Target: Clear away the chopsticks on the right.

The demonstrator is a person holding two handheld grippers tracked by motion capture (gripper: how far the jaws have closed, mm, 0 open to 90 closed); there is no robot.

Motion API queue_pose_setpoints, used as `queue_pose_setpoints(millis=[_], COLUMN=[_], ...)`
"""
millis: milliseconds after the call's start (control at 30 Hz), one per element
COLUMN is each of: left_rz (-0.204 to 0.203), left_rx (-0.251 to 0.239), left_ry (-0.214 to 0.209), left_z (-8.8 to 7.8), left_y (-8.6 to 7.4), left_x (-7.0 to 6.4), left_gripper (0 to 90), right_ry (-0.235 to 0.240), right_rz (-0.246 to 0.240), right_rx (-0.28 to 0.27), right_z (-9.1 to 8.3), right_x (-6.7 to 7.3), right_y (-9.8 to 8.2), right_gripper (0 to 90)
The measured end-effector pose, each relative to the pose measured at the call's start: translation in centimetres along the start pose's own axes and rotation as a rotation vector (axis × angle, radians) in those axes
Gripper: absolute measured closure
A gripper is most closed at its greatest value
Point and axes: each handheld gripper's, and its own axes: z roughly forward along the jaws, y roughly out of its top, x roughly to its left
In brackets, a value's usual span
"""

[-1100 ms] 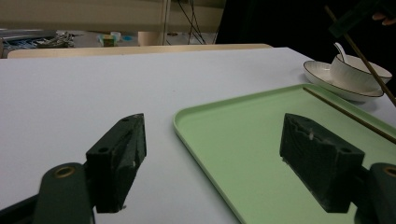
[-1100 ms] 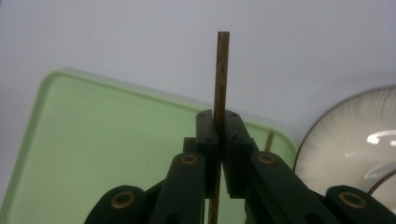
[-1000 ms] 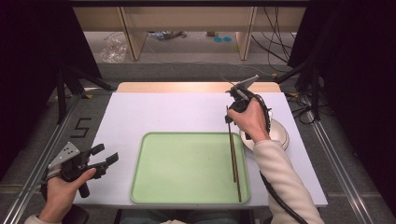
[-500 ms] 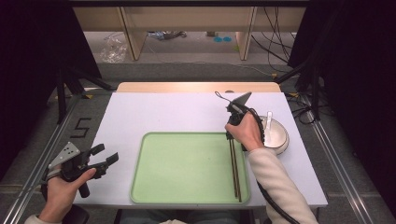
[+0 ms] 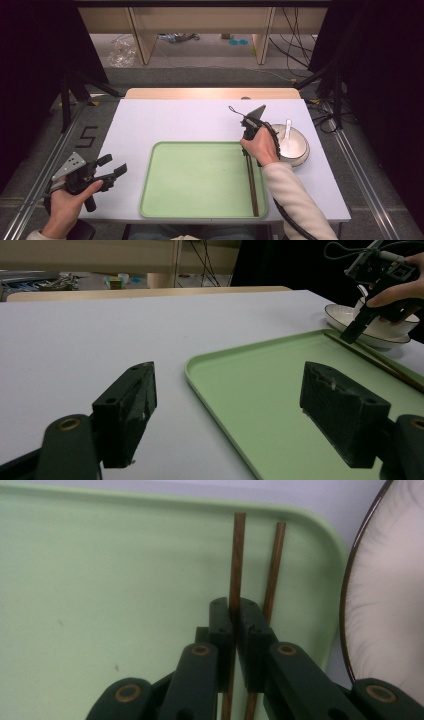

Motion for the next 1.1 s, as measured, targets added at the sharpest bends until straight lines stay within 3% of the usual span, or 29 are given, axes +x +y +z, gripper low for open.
queue_pose_setpoints(millis=[100,133,167,200,233,367,433,467,633,700,833,900,967,1000,1100], left_rz=[-0.004,-0.001,-0.001,-0.002,-0.006,-0.004,-0.004,-0.002,-0.002,0.002,0.002,0.002,-0.027,-0.023,-0.023], left_rx=[0.0,0.0,0.0,0.0,0.001,0.001,0.002,0.001,0.001,0.0,-0.001,-0.003,-0.005,-0.006,-0.011], left_ry=[0.002,0.0,0.0,0.0,0.002,0.001,0.002,0.001,0.003,0.002,0.004,0.005,0.017,0.017,0.016], left_z=[0.0,0.0,0.0,0.0,0.0,0.0,0.0,0.0,0.0,0.0,0.0,0.0,-0.1,-0.1,-0.1], left_y=[0.0,0.0,0.0,0.0,0.0,0.0,0.0,0.0,0.0,0.0,0.0,0.0,0.0,0.0,0.0], left_x=[0.0,0.0,0.0,0.0,0.0,0.0,-0.1,0.0,0.0,0.0,0.0,0.0,-0.2,-0.2,-0.1], left_gripper=[22.6,22.6,22.6,22.6,22.6,22.6,22.6,22.6,22.6,22.5,22.3,22.2,22.2,22.1,21.8], right_ry=[0.001,-0.025,-0.013,-0.009,-0.027,-0.005,-0.007,-0.006,0.028,0.044,0.095,0.147,0.161,0.166,0.24], right_rz=[0.02,-0.031,0.031,0.026,-0.034,0.006,-0.021,-0.021,-0.186,-0.203,-0.305,-0.388,-0.437,-0.452,-0.512], right_rx=[0.012,0.007,0.014,0.0,-0.009,0.004,-0.015,-0.037,-0.196,-0.268,-0.411,-0.513,-0.551,-0.593,-0.654], right_z=[0.3,0.6,0.6,0.8,0.9,0.3,0.0,-0.2,-1.1,-1.6,-2.7,-3.1,-3.4,-3.4,-3.6], right_x=[0.1,-0.2,0.2,0.1,-0.3,0.1,0.0,0.0,-0.6,-0.5,-0.9,-1.3,-1.6,-1.6,-1.9], right_y=[-0.1,-0.2,-0.2,-0.3,-0.5,-0.6,-0.7,-0.9,-1.5,-2.1,-3.3,-3.9,-4.6,-5.1,-6.5], right_gripper=[86.0,85.6,84.9,84.3,83.6,81.4,80.0,78.8,68.1,64.8,58.0,54.5,51.4,51.0,47.6])
